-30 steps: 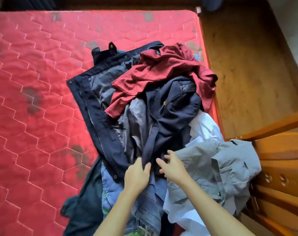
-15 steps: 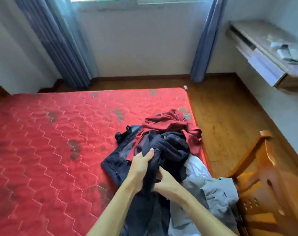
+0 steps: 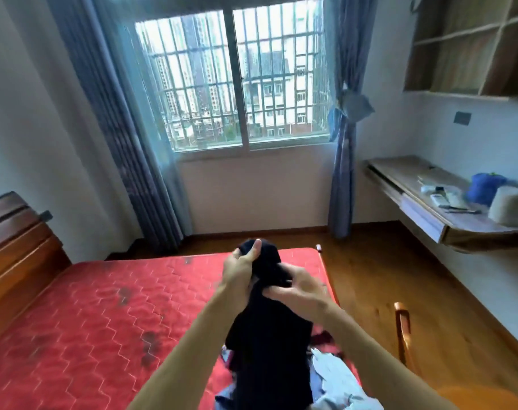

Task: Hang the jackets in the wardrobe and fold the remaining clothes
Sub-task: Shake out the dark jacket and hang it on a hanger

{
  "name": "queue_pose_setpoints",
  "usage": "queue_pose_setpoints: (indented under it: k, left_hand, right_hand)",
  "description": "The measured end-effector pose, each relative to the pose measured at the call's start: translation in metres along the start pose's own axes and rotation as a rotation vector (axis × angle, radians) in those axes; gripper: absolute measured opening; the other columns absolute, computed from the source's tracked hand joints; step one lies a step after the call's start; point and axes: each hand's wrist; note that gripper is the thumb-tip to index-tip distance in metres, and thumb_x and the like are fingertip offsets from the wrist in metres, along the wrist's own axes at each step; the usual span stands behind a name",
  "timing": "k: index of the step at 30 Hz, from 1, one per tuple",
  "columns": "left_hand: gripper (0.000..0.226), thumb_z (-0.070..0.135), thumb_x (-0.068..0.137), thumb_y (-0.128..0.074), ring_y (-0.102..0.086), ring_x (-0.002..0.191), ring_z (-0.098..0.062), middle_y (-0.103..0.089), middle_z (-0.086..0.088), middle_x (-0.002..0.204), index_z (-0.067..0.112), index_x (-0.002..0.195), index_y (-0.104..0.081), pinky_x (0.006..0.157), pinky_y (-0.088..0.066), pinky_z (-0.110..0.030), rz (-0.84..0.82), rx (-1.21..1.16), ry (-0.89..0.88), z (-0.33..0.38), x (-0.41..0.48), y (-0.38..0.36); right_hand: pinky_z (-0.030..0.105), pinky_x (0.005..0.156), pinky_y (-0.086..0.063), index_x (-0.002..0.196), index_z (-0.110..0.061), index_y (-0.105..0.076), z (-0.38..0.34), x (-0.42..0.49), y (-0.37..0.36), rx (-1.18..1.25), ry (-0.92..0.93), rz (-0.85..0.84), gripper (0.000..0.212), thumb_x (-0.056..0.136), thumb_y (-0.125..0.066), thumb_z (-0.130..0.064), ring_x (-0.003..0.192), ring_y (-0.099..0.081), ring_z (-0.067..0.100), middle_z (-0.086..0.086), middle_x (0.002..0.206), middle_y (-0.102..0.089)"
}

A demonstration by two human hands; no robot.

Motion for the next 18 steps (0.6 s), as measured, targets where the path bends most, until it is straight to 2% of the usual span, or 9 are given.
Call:
queue_pose_setpoints:
  k: [2,4,6,8,10,12,13,16,18]
  left_hand:
    - [0.022,0.02,0.097,-0.061,-0.073,0.077,-0.016,-0.073,-0.012,0.096,0.003,0.109,-0.066,0.07,-0.06,-0.029,-0.102,-0.04,-0.035,0.027,-0.012,-0.008]
    - [0.033,0.026,0.099,-0.056,-0.072,0.096,-0.019,-0.072,-0.015,0.111,0.001,0.117,-0.065,0.085,-0.058,-0.031,-0.206,-0.111,-0.024,0.051,-0.024,-0.011]
    - [0.036,0.024,0.102,-0.05,-0.068,0.108,-0.021,-0.07,-0.015,0.121,-0.001,0.123,-0.063,0.093,-0.055,-0.032,-0.29,-0.202,-0.031,0.069,-0.036,-0.008]
    - [0.028,0.012,0.1,-0.045,-0.068,0.107,-0.02,-0.071,-0.014,0.116,0.0,0.118,-0.063,0.094,-0.056,-0.033,-0.341,-0.252,-0.08,0.079,-0.049,-0.003]
    - [0.027,0.0,0.097,-0.041,-0.069,0.104,-0.019,-0.073,-0.009,0.108,0.005,0.106,-0.066,0.094,-0.056,-0.04,-0.308,-0.059,-0.202,0.08,-0.059,0.006]
    - [0.034,-0.005,0.091,-0.047,-0.069,0.104,-0.017,-0.074,-0.005,0.11,0.012,0.111,-0.068,0.095,-0.055,-0.049,-0.161,0.332,-0.43,0.07,-0.06,0.022]
    - [0.041,-0.004,0.087,-0.052,-0.068,0.106,-0.012,-0.073,-0.002,0.114,0.018,0.118,-0.067,0.099,-0.053,-0.049,-0.1,0.51,-0.527,0.062,-0.057,0.03]
    - [0.068,0.013,0.086,-0.069,-0.045,0.131,0.0,-0.049,0.011,0.144,0.028,0.147,-0.041,0.116,-0.035,-0.027,-0.022,0.877,-0.614,0.032,-0.051,0.046]
    - [0.063,0.024,0.09,-0.07,-0.047,0.129,0.004,-0.052,0.013,0.141,0.031,0.145,-0.041,0.109,-0.036,-0.016,-0.099,0.854,-0.581,0.016,-0.053,0.046]
  right_hand:
    - [0.028,0.053,-0.042,0.078,-0.008,-0.068,-0.024,0.007,0.012,-0.1,0.07,0.136,0.015,0.079,-0.06,0.005,0.057,-0.056,0.009,-0.003,0.063,-0.062]
    - [0.03,0.05,-0.036,0.067,-0.011,-0.063,-0.047,0.015,0.022,-0.127,0.125,0.212,0.018,0.079,-0.057,0.0,0.051,-0.048,0.009,-0.005,0.056,-0.055]
    - [0.025,0.049,-0.035,0.062,-0.015,-0.059,-0.071,0.023,0.027,-0.187,0.177,0.233,0.025,0.08,-0.055,0.001,0.05,-0.045,0.007,-0.011,0.053,-0.053]
    - [0.017,0.051,-0.038,0.066,-0.021,-0.063,-0.094,0.026,0.027,-0.247,0.241,0.242,0.029,0.081,-0.054,0.002,0.054,-0.05,0.005,-0.014,0.057,-0.057]
    - [0.016,0.058,-0.045,0.077,-0.018,-0.071,-0.108,0.026,0.027,-0.235,0.315,0.281,0.028,0.082,-0.053,0.004,0.064,-0.059,0.005,-0.011,0.069,-0.066]
    - [0.021,0.063,-0.049,0.083,-0.011,-0.074,-0.121,0.026,0.031,-0.168,0.375,0.339,0.027,0.084,-0.052,0.006,0.071,-0.062,0.007,-0.003,0.076,-0.071]
    - [0.021,0.063,-0.049,0.082,-0.013,-0.074,-0.126,0.026,0.033,-0.141,0.389,0.355,0.029,0.085,-0.052,0.006,0.072,-0.062,0.005,-0.003,0.076,-0.072]
    - [0.016,0.062,-0.051,0.078,-0.031,-0.072,-0.142,0.027,0.034,-0.076,0.389,0.338,0.043,0.087,-0.052,0.006,0.071,-0.063,-0.003,-0.017,0.07,-0.071]
    - [0.017,0.063,-0.051,0.077,-0.031,-0.073,-0.15,0.028,0.035,-0.016,0.383,0.301,0.045,0.086,-0.051,0.008,0.071,-0.063,-0.002,-0.017,0.07,-0.071]
Point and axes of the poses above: each hand's wrist, its own x-axis towards the middle knuckle, its own y-axis out of the back of the hand, z = x × y
